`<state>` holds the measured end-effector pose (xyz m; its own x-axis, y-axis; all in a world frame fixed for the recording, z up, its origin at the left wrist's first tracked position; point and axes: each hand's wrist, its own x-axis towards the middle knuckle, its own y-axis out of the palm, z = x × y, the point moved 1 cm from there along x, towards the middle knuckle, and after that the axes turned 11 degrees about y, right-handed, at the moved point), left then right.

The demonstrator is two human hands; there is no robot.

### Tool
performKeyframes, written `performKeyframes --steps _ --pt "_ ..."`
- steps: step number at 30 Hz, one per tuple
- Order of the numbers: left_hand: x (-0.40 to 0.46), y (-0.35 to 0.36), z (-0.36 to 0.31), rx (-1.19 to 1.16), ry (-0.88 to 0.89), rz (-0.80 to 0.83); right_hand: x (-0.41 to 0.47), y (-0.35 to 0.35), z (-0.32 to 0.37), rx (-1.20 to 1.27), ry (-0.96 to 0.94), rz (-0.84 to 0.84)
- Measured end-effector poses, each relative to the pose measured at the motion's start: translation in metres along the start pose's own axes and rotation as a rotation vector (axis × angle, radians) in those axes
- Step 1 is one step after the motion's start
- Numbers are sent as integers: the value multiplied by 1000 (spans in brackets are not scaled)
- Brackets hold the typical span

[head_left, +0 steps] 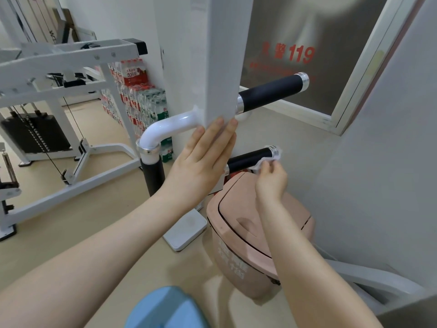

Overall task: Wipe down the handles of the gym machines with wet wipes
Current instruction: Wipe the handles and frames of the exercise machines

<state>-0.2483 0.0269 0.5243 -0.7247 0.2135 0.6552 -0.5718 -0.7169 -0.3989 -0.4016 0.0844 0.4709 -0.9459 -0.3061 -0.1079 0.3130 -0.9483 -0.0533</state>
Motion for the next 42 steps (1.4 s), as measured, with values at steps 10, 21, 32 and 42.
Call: performKeyframes --steps 10,21,32,42 --pt "-2 6 8 -40 5 21 -23 13 1 409 705 545" --pt "-2 4 4 -60 -6 -9 -23 -4 24 35 184 315" --pt "2 -5 -1 -70 7 -31 13 -6 51 -1183 -928 466" --pt "1 -15 -10 -108 4 -34 17 -15 52 -1149 -806 647"
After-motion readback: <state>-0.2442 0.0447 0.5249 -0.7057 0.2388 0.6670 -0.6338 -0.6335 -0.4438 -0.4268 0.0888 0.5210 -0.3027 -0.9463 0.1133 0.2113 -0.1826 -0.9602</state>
